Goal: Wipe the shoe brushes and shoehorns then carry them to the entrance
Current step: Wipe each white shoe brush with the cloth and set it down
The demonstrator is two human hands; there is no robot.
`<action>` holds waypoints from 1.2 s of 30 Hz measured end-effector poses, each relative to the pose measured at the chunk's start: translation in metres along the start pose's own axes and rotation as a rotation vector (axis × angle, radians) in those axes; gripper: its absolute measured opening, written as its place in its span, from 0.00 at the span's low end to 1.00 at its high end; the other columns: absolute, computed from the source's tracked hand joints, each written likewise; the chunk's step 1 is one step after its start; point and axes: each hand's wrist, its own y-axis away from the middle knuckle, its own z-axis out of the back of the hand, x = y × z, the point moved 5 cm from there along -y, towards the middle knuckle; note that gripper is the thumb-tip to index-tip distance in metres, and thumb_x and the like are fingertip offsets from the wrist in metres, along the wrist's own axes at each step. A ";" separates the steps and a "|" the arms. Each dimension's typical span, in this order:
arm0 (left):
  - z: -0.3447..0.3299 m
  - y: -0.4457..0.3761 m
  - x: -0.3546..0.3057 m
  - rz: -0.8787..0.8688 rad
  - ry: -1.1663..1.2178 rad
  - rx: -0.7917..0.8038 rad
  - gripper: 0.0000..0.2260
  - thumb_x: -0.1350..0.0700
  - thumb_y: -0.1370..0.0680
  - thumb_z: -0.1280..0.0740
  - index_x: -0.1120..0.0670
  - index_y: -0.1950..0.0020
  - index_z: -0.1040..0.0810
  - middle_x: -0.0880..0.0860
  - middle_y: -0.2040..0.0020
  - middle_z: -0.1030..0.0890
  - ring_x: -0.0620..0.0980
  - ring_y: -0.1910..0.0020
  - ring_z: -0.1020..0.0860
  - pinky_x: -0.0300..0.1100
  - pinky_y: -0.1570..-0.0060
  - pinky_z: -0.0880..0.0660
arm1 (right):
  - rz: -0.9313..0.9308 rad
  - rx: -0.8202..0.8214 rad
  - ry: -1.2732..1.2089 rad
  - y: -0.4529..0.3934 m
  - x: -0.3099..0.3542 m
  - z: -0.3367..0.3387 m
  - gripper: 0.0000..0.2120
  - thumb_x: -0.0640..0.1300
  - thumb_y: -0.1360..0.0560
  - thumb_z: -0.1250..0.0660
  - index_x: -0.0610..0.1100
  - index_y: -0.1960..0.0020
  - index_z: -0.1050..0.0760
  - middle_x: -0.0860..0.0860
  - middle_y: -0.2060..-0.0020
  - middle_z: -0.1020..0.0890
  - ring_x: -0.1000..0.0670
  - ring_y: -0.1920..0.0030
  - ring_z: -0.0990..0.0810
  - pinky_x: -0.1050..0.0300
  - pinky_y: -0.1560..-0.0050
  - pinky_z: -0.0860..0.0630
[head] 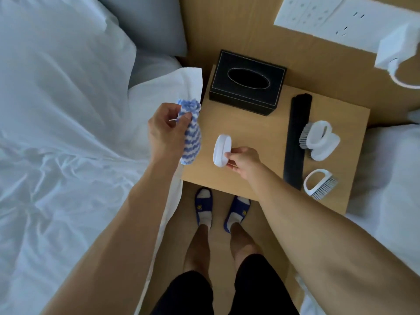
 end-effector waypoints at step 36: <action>-0.006 0.001 0.024 -0.018 0.011 0.016 0.05 0.53 0.24 0.30 0.52 0.51 0.22 0.47 0.56 0.18 0.50 0.55 0.18 0.53 0.53 0.19 | 0.175 -0.165 0.216 -0.014 -0.028 -0.039 0.18 0.41 0.26 0.24 0.40 0.38 0.24 0.49 0.54 0.22 0.49 0.66 0.18 0.49 0.55 0.15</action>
